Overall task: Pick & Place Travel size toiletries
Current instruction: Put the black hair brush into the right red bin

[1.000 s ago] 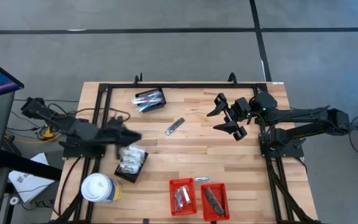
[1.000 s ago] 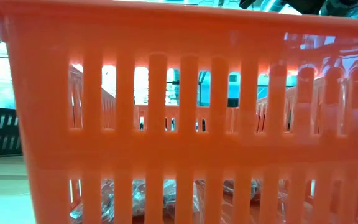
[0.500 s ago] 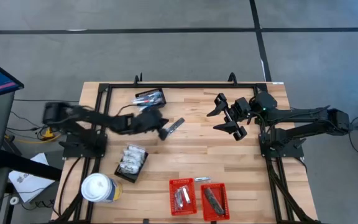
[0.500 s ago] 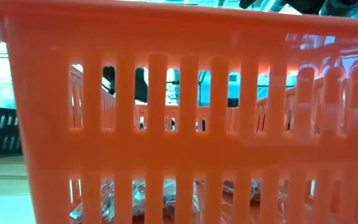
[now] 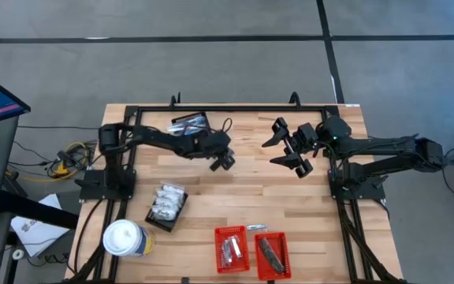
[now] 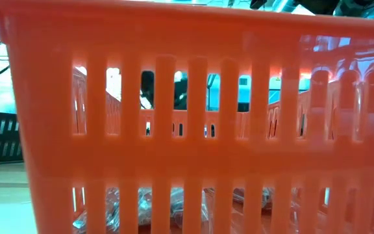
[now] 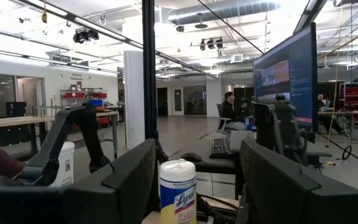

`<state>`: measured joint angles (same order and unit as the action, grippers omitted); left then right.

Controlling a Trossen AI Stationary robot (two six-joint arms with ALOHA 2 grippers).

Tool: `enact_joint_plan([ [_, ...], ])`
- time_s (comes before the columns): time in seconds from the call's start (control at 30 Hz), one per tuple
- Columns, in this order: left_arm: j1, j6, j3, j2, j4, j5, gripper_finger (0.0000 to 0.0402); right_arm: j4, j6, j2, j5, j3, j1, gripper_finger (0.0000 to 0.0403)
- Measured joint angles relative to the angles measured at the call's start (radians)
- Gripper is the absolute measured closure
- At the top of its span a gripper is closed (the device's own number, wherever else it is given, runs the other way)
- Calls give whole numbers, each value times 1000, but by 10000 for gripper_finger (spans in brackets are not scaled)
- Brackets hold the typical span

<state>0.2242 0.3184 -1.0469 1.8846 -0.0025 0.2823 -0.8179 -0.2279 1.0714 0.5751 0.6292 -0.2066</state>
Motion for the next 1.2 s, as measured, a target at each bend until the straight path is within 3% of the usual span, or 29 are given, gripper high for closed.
enact_joint_plan([
  [0.17,37,4,-12,59,-25,-21,401,3,0,0,0,0,0,173],
  [0.33,34,-20,-13,79,-21,-117,401,3,0,0,0,0,-3,173],
  [0.7,-80,-93,-12,55,-29,-133,402,14,-1,0,0,0,-12,173],
  [0.93,-150,-111,-12,-75,-121,-7,401,22,-1,0,0,0,-12,173],
  [1.2,-163,-53,139,-140,-131,-1,401,25,-1,0,0,0,-12,173],
])
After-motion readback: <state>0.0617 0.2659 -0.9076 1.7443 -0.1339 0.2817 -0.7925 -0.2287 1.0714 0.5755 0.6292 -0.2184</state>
